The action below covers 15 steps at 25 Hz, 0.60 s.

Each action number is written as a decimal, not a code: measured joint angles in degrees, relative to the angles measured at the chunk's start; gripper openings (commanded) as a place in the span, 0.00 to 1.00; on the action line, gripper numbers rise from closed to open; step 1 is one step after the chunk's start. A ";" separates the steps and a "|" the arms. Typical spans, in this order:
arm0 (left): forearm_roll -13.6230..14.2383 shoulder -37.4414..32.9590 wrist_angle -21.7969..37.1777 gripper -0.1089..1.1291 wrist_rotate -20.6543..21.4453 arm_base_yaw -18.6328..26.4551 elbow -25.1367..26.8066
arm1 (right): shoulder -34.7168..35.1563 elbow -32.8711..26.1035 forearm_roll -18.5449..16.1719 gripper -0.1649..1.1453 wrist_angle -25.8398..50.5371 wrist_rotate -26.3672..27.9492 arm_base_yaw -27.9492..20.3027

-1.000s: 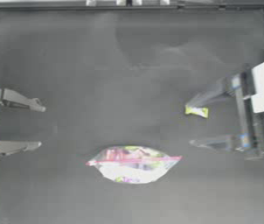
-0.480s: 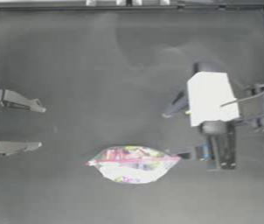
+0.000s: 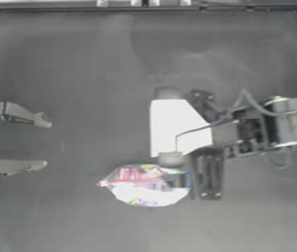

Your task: Put candy in bag

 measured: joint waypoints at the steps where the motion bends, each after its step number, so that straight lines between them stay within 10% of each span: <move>1: 0.00 0.09 0.00 0.90 0.00 0.00 0.09 | 0.88 -0.79 0.00 0.87 0.35 -0.09 0.09; 15: 0.00 0.09 0.00 0.90 -0.18 0.00 0.79 | 12.57 -11.69 -0.26 0.87 5.80 -1.14 1.41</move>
